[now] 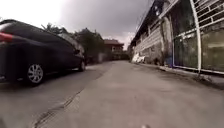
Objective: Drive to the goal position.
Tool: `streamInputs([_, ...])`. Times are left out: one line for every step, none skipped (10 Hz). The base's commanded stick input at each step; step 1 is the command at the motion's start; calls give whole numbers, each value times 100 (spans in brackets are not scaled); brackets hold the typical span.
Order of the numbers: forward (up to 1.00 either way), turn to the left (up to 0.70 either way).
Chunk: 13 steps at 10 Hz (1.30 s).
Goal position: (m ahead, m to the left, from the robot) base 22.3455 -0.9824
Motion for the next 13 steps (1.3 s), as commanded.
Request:
streamInputs([100,0])
streamInputs([100,0])
streamInputs([100,0])
streamInputs([100,0])
streamInputs([100,0])
streamInputs([100,0])
streamInputs([100,0])
streamInputs([100,0])
streamInputs([100,0])
streamInputs([100,0])
streamInputs([100,0])
streamInputs([100,-1])
streamInputs([100,-3])
